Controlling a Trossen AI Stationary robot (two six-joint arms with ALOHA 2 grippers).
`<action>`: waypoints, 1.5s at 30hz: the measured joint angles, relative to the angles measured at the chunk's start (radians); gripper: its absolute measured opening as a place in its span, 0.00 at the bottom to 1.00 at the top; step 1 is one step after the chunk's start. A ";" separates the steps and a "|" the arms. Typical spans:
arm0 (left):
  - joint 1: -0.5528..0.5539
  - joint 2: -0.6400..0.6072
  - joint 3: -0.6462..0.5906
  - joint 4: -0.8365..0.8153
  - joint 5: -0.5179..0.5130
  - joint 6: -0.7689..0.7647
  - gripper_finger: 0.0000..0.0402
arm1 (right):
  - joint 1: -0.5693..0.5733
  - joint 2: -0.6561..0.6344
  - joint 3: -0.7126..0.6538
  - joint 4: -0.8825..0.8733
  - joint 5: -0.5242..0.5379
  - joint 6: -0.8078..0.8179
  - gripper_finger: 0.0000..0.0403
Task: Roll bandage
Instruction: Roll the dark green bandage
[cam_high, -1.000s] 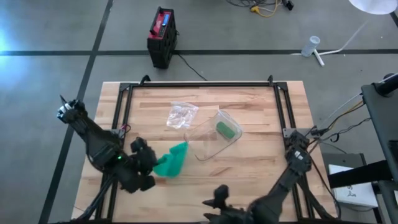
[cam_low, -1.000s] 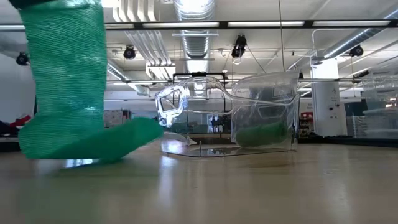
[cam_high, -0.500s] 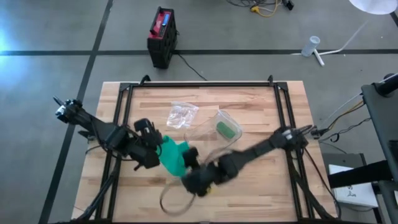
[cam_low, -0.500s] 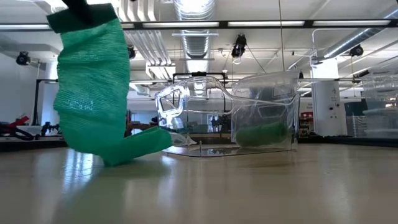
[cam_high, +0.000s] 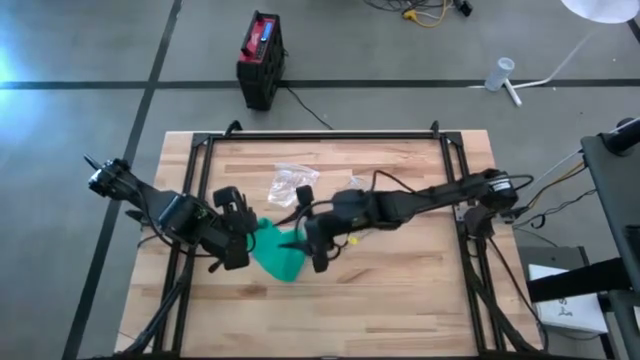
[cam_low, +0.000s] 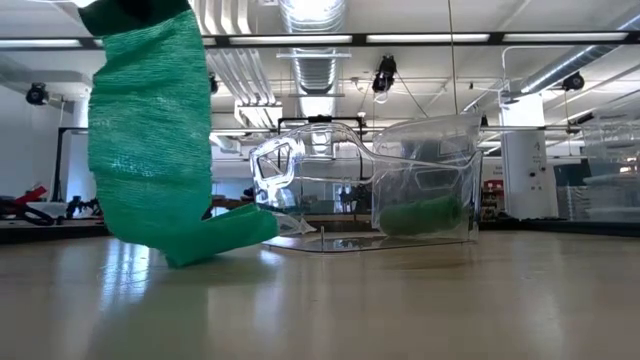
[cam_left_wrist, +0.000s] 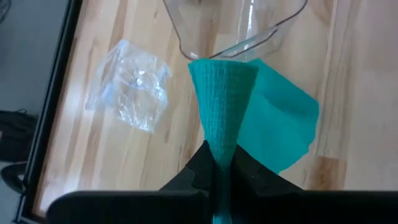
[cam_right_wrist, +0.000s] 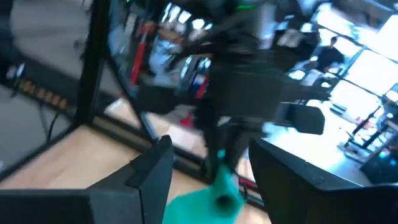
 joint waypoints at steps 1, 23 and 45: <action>0.000 0.007 0.006 0.001 -0.001 0.007 0.02 | -0.004 -0.002 -0.020 0.047 -0.001 0.036 0.51; 0.016 0.064 0.210 0.064 -0.001 -0.012 0.02 | -0.038 0.039 0.052 -0.125 0.080 0.120 0.51; 0.034 0.067 0.207 0.105 -0.001 -0.033 0.03 | -0.042 0.052 0.065 -0.153 -0.051 -0.063 0.57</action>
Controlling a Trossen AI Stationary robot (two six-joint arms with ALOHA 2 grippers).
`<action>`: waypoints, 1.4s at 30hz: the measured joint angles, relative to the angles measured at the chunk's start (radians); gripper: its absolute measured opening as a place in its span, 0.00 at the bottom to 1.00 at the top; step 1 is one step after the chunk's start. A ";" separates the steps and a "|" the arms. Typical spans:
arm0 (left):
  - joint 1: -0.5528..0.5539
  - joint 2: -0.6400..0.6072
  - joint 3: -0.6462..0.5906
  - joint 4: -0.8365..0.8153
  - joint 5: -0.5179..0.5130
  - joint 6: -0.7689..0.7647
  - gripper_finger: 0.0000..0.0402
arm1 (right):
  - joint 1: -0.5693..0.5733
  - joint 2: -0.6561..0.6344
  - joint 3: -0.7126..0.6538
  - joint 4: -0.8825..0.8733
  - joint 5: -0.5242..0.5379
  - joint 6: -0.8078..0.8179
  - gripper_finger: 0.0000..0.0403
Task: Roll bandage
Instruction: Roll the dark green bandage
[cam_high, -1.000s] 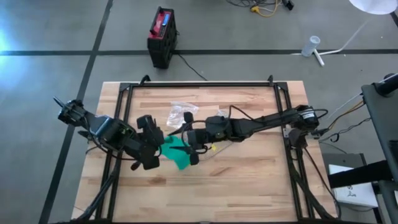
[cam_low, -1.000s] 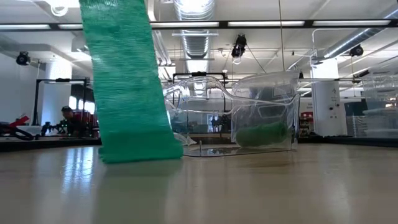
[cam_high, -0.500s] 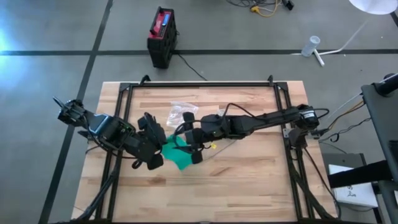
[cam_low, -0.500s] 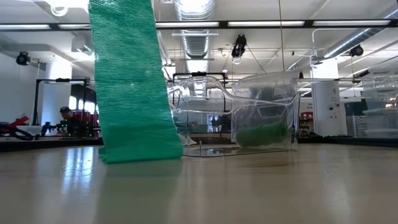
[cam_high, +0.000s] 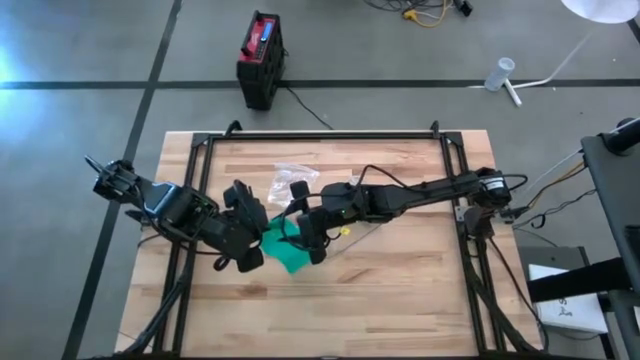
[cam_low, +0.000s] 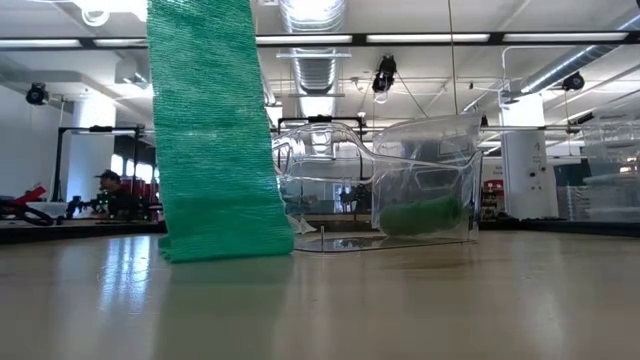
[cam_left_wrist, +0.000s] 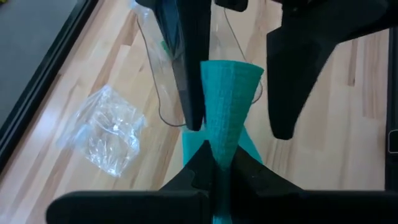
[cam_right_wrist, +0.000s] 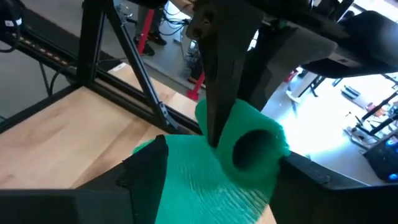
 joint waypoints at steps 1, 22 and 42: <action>0.002 0.002 0.000 0.002 0.000 0.000 0.03 | 0.000 0.000 0.000 0.001 0.001 0.000 0.58; 0.005 0.026 0.000 0.007 -0.001 0.031 0.03 | 0.009 -0.011 0.000 -0.013 0.034 0.043 0.56; 0.000 0.023 0.000 0.007 -0.079 0.175 0.06 | 0.008 -0.011 0.013 -0.013 0.047 0.106 0.03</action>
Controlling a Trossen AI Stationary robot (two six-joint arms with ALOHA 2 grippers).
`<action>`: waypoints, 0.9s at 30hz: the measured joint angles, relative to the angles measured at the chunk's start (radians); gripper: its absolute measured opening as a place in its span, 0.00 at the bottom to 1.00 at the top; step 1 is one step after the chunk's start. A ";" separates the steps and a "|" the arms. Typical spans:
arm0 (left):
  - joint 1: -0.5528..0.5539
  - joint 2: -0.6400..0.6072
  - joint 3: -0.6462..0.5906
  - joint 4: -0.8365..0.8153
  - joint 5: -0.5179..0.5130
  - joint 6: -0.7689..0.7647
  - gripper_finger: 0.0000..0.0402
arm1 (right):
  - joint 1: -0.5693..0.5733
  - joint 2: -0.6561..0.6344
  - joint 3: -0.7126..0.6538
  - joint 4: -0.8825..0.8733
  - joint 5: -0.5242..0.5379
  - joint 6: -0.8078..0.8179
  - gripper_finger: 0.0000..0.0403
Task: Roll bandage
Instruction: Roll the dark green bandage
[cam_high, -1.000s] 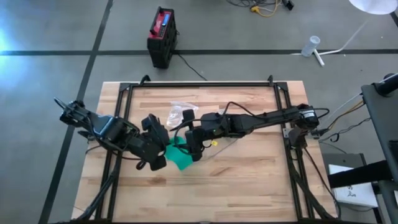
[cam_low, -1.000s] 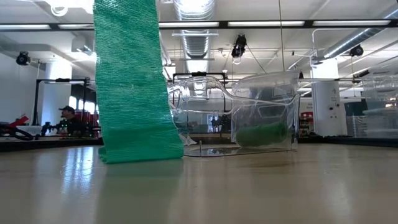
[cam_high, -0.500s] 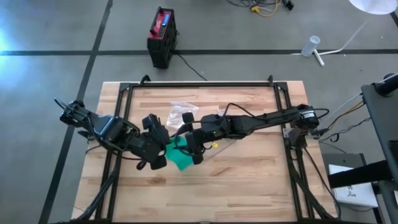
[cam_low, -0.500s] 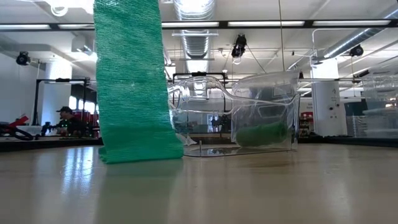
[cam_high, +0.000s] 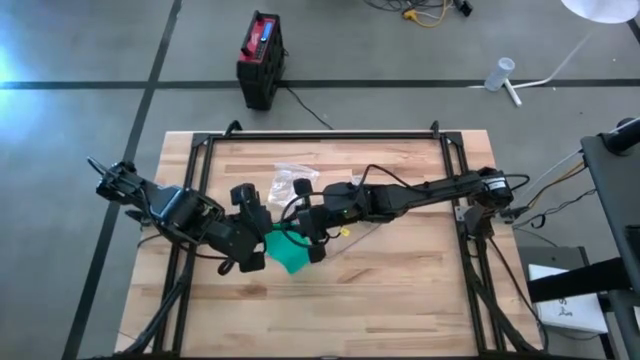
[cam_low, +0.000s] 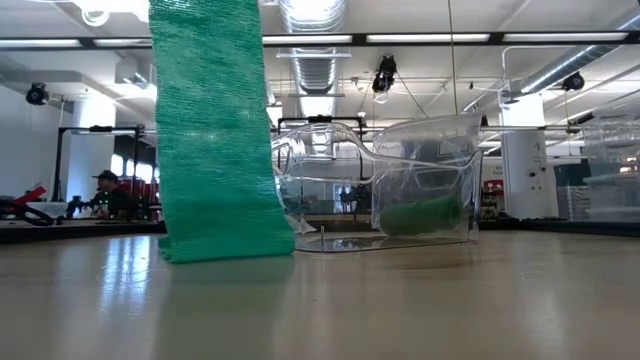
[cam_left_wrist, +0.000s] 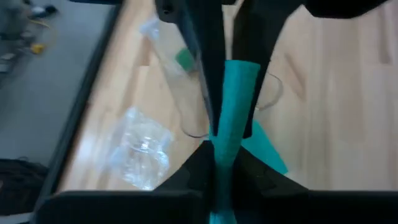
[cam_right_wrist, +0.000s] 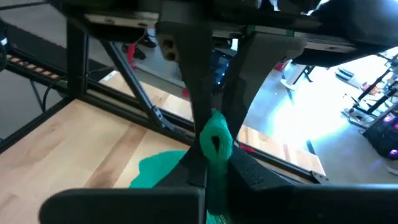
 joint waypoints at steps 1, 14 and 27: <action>-0.006 -0.003 0.000 -0.008 -0.021 -0.006 0.08 | -0.001 -0.001 0.003 0.001 0.002 0.004 0.03; -0.187 -0.119 -0.139 -0.007 -0.343 -0.147 0.48 | 0.004 -0.123 -0.117 0.106 0.016 0.033 0.01; -0.221 -0.304 -0.480 0.597 -0.393 0.170 0.56 | 0.003 -0.266 -0.464 0.548 -0.059 0.192 0.01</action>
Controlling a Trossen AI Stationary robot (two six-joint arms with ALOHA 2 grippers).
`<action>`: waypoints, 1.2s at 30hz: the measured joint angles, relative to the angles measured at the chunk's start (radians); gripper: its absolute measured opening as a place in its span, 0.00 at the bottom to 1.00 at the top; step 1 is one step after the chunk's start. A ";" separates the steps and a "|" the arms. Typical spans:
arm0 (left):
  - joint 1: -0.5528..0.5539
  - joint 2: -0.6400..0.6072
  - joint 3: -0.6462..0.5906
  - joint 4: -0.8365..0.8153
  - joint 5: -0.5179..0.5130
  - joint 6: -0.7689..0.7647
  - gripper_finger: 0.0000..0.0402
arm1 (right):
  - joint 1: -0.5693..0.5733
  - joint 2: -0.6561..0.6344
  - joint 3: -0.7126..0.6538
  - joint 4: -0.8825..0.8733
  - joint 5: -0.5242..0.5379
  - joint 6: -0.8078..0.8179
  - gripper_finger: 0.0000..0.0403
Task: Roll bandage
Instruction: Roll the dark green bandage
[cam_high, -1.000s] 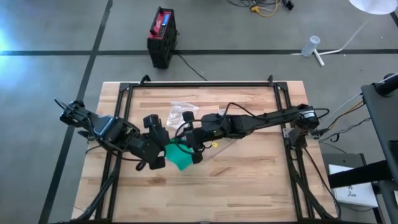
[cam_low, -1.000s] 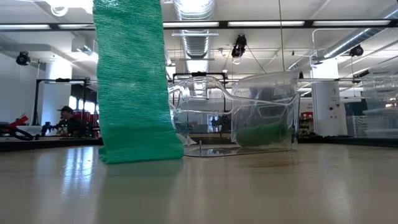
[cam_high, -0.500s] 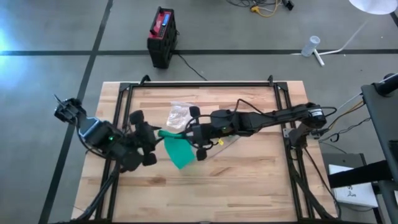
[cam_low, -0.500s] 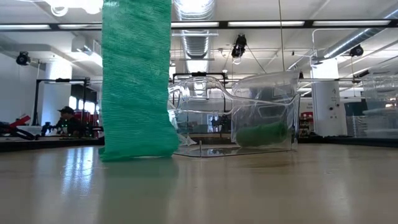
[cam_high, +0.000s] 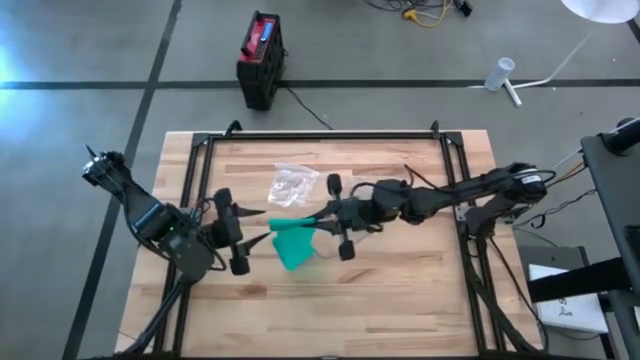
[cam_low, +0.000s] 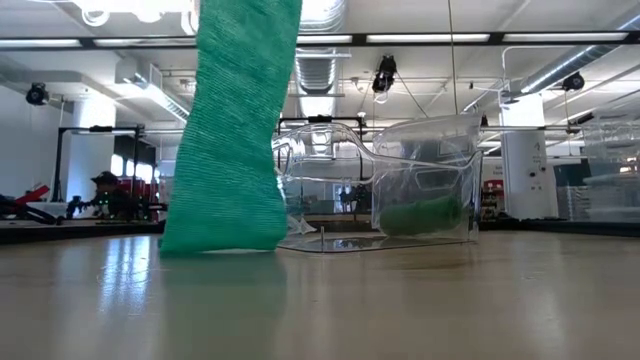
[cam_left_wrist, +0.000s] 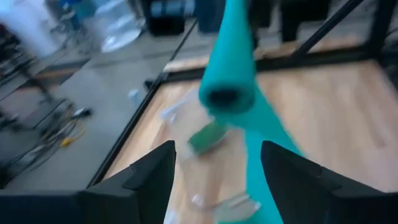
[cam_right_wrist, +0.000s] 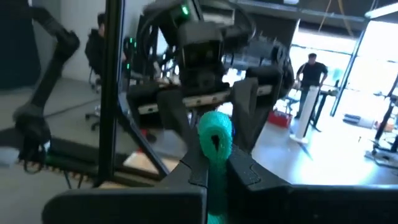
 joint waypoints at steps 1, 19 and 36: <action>0.000 -0.017 -0.028 0.069 0.014 0.040 0.57 | 0.000 -0.005 -0.016 0.016 0.000 0.001 0.02; 0.035 -0.115 -0.272 0.767 0.221 0.388 0.67 | 0.000 -0.002 -0.043 0.055 -0.076 -0.063 0.03; 0.091 -0.043 -0.271 0.821 0.236 0.428 0.62 | -0.001 0.004 -0.020 0.056 -0.184 -0.079 0.03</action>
